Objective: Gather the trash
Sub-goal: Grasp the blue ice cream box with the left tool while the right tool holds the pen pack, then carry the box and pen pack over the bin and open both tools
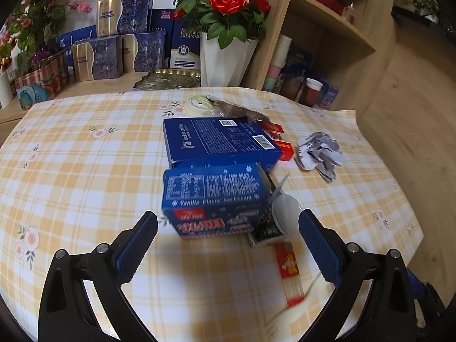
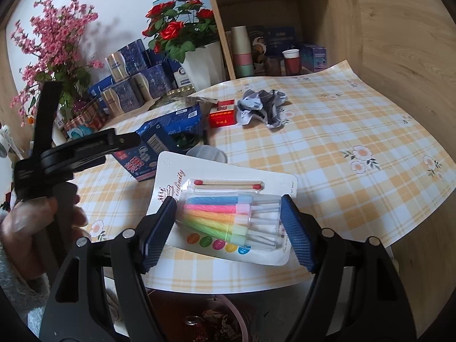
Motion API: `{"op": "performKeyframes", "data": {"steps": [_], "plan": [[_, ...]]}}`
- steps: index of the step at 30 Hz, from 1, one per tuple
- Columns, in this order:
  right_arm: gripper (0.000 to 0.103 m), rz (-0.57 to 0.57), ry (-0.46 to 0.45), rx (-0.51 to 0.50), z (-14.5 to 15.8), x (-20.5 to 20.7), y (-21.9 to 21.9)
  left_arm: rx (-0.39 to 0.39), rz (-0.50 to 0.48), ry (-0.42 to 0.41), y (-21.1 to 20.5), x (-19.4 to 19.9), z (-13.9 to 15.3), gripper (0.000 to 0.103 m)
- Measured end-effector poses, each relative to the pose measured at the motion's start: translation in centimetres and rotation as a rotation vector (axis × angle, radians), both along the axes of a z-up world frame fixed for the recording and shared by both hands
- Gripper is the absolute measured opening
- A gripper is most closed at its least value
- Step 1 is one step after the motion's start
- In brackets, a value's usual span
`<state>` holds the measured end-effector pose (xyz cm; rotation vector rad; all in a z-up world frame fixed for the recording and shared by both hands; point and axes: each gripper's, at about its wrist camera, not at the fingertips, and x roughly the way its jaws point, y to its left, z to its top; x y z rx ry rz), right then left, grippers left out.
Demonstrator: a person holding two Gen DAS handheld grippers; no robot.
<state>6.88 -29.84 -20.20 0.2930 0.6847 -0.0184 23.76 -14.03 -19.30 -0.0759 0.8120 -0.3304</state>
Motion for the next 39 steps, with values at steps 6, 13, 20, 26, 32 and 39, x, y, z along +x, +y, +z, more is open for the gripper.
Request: {"op": "performKeyframes", "data": {"steps": [6, 13, 20, 26, 32, 39], "plan": [[0.074, -0.006, 0.008, 0.007, -0.3, 0.1, -0.5, 0.031, 0.042, 0.022, -0.8, 2.1, -1.0, 0.097], [0.074, -0.005, 0.011, 0.006, -0.5, 0.3, -0.7, 0.056, 0.070, 0.042, -0.8, 3.3, -2.0, 0.097], [0.074, -0.002, 0.014, 0.005, -0.5, 0.3, -0.6, -0.015, 0.053, 0.080, -0.4, 4.3, -2.3, 0.097], [0.074, 0.009, 0.013, 0.006, -0.3, 0.5, -0.2, -0.022, 0.004, 0.084, -0.2, 3.8, -1.7, 0.080], [0.074, 0.024, -0.009, 0.002, 0.7, 0.1, 0.5, -0.033, -0.021, 0.072, 1.0, 2.1, -0.4, 0.080], [0.074, 0.048, -0.029, -0.008, 1.8, -0.9, 1.7, -0.003, -0.070, 0.019, 2.8, -2.1, 1.9, 0.080]]}}
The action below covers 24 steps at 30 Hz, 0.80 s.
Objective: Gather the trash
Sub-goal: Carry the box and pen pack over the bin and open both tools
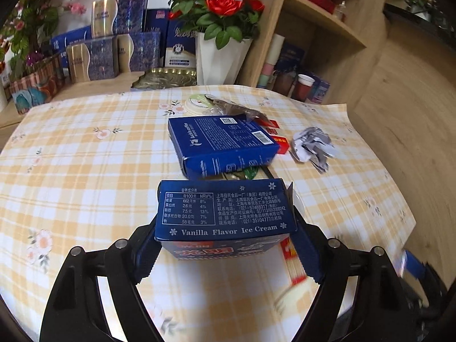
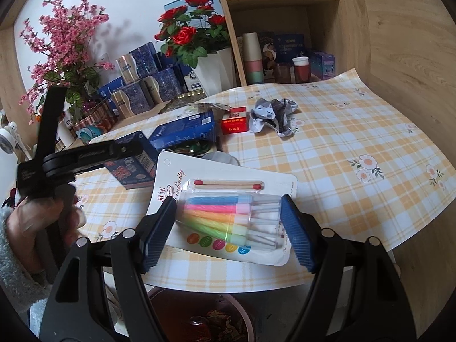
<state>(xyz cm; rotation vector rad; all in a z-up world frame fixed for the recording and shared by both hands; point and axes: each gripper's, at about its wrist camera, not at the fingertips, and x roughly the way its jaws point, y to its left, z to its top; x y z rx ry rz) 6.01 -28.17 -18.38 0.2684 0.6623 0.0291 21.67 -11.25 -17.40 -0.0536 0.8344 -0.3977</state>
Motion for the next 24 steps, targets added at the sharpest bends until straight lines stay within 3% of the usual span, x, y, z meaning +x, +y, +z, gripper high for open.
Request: {"op": "performKeyframes", "data": {"steps": [12, 18, 24], "plan": [[0.074, 0.057, -0.039, -0.014, 1.7, -4.7, 2.5, 0.036, -0.083, -0.063, 4.2, -12.0, 1.9, 0.080], [0.074, 0.092, -0.031, -0.017, 1.4, -7.1, 3.5, 0.067, -0.114, -0.020, 6.3, -17.0, -0.3, 0.080], [0.074, 0.101, -0.004, -0.021, 1.0, -7.9, 3.5, 0.094, -0.156, 0.057, 6.8, -18.9, -3.2, 0.080]]}}
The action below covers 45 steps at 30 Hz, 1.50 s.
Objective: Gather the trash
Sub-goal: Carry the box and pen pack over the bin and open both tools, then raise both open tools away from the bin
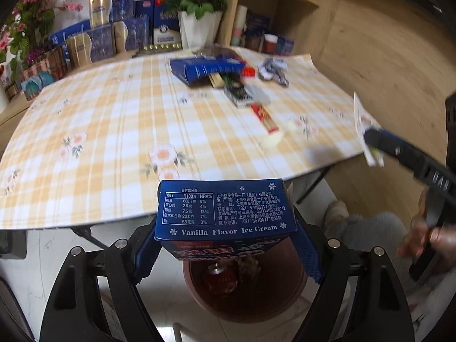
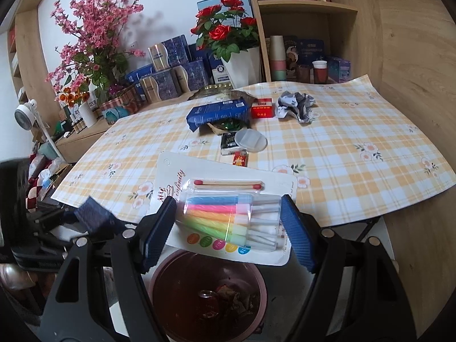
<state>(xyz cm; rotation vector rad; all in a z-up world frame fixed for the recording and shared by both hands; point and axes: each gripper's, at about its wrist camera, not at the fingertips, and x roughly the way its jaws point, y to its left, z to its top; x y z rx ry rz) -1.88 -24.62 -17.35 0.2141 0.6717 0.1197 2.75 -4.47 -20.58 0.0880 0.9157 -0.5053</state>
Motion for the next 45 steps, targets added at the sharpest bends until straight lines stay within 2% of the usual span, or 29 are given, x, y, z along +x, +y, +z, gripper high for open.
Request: {"op": "performKeyframes", "data": {"steps": [10, 27, 29, 30, 31, 37, 45], "plan": [[0.074, -0.018, 0.002, 0.001, 0.1, 0.1, -0.8, 0.034, -0.060, 0.071, -3.0, 0.8, -2.8, 0.080], [0.074, -0.101, 0.014, -0.001, -0.3, -0.7, -4.0, 0.086, -0.153, 0.088, -7.8, 2.0, -4.9, 0.080], [0.074, -0.105, 0.011, -0.002, -0.2, -0.7, -4.1, 0.084, -0.161, 0.088, -8.3, 2.2, -5.1, 0.082], [0.074, -0.106, 0.009, -0.003, -0.1, -0.7, -4.2, 0.078, -0.167, 0.087, -8.5, 2.3, -5.1, 0.087], [0.074, -0.107, 0.008, -0.003, -0.1, -0.8, -4.2, 0.066, -0.174, 0.078, -8.7, 2.3, -4.9, 0.092], [0.074, -0.100, 0.012, -0.013, -0.1, -1.0, -4.0, 0.046, -0.153, -0.040, -8.4, 2.2, -2.2, 0.094], [0.074, -0.069, 0.035, -0.018, -0.8, -1.1, -2.6, 0.026, -0.012, -0.175, -3.7, 1.4, 1.9, 0.097]]}}
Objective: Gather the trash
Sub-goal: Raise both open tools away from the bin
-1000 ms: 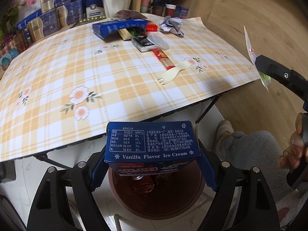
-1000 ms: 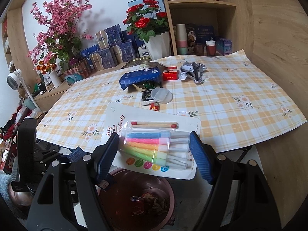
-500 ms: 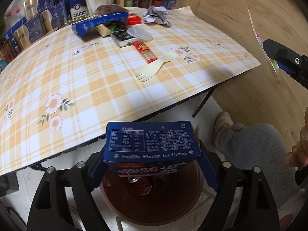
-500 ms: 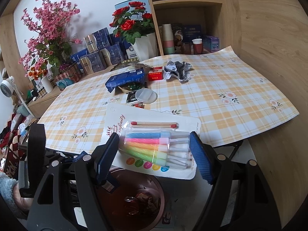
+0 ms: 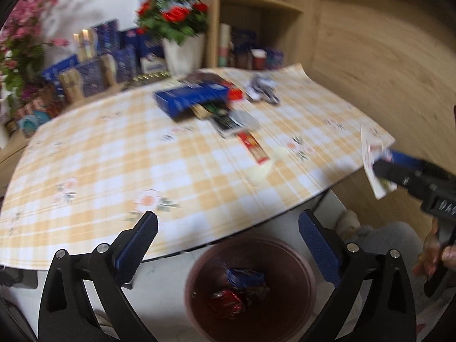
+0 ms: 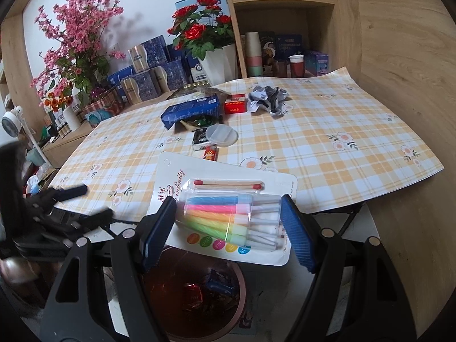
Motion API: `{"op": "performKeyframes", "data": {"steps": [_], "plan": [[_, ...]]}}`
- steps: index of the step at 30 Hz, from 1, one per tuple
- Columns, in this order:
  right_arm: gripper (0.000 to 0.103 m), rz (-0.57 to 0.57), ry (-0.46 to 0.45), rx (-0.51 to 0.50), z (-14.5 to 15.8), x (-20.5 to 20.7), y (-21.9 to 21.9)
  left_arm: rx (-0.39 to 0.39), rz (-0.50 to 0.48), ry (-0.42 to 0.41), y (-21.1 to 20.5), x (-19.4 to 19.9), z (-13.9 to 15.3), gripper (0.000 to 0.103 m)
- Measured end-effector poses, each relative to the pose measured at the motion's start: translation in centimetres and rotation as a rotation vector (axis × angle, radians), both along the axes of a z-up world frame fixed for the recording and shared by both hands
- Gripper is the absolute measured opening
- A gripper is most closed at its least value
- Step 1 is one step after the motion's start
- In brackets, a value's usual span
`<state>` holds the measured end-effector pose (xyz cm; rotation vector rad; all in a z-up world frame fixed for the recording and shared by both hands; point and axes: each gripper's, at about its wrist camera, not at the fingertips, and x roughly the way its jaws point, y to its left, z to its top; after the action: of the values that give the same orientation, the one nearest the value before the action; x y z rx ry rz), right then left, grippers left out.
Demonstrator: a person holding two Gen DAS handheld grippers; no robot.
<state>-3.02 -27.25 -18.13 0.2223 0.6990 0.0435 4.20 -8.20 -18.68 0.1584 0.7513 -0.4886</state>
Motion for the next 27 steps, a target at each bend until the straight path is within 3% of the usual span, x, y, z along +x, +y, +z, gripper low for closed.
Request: {"op": "performKeyframes", "data": {"steps": [7, 13, 23, 25, 27], "plan": [[0.074, 0.068, 0.038, 0.002, -1.1, 0.1, 2.6, -0.027, 0.168, -0.048, 4.8, -2.3, 2.1, 0.097], [0.074, 0.144, 0.060, -0.013, -1.5, 0.6, 5.1, -0.052, 0.328, -0.051, 8.8, -4.2, 2.0, 0.097], [0.075, 0.258, 0.087, -0.011, -1.8, 1.8, 8.5, -0.067, 0.474, -0.050, 13.2, -4.4, 2.1, 0.097], [0.080, 0.292, 0.085, 0.007, -1.8, 2.0, 9.1, -0.066, 0.486, -0.054, 13.6, -4.5, 2.2, 0.097], [0.093, 0.303, 0.059, 0.012, -1.3, 2.0, 9.6, -0.067, 0.494, -0.058, 13.8, -4.5, 2.2, 0.097]]}}
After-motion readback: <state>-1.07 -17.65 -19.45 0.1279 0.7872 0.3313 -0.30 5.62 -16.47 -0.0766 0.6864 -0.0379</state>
